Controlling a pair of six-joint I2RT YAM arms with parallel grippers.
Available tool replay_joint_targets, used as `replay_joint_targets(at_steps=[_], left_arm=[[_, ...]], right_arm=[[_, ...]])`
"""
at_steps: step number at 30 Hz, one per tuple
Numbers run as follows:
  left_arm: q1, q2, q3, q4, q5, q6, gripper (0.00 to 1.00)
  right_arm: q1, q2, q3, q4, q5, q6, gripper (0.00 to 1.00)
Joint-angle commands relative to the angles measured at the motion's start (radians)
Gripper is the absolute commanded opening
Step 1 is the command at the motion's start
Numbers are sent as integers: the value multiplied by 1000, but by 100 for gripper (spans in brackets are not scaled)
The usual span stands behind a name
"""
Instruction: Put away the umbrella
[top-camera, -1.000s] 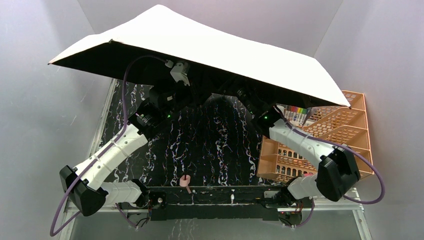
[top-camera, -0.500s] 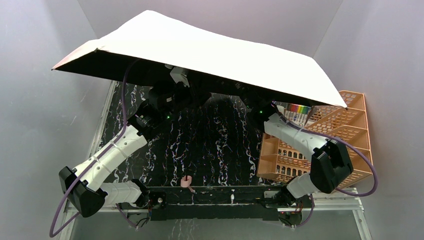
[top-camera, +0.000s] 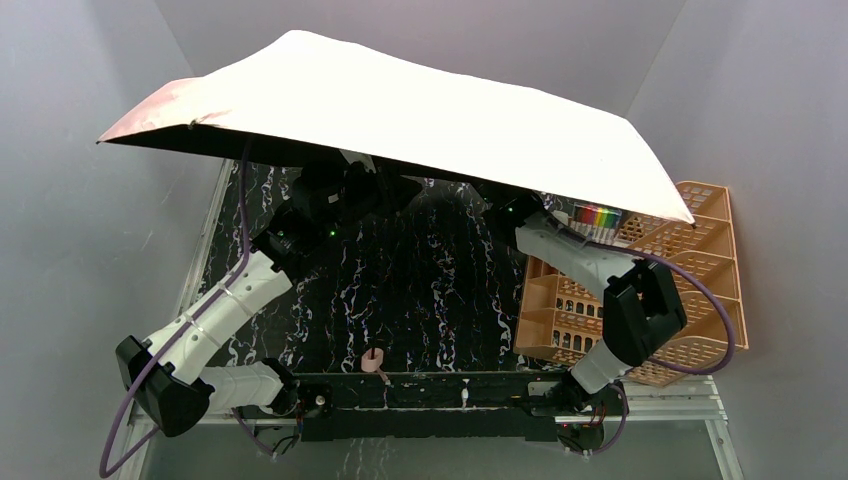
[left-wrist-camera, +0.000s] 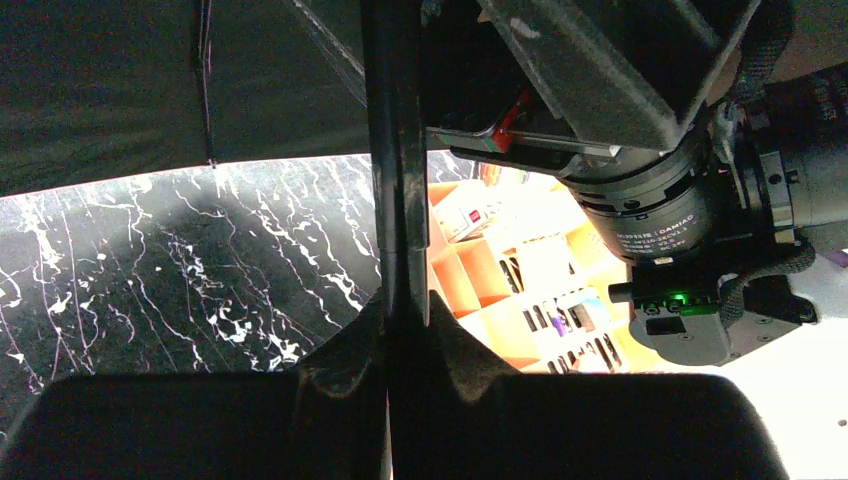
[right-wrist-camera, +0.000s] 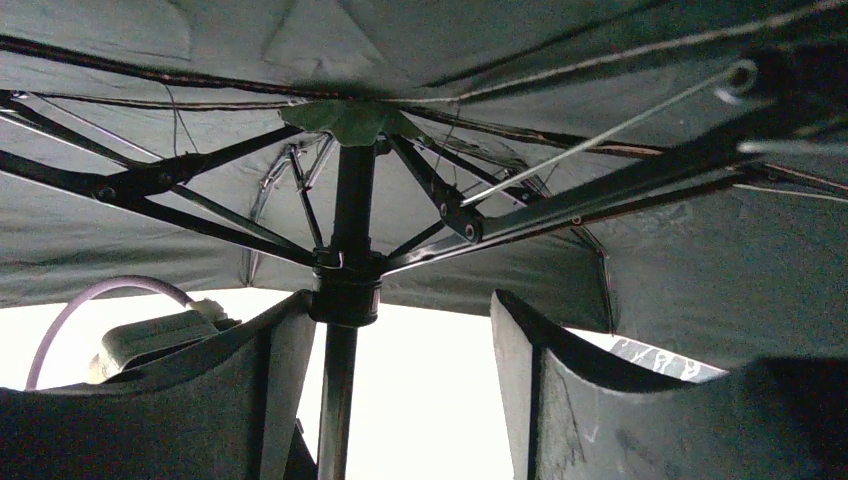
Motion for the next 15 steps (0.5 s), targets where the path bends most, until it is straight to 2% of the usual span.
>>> replay_joint_targets(at_steps=[1,10,15], left_arm=[[-16,-33,-8,-2,137,47,0],[-16,-31,-19,-9,143,47,0],[-15,-37,-33,-15,143,45,0]], right_arm=[[-22,27,76,128,16,-10,70],[-23,50,94,178,30,-6,73],[-26,57,105,191,37,2,69]])
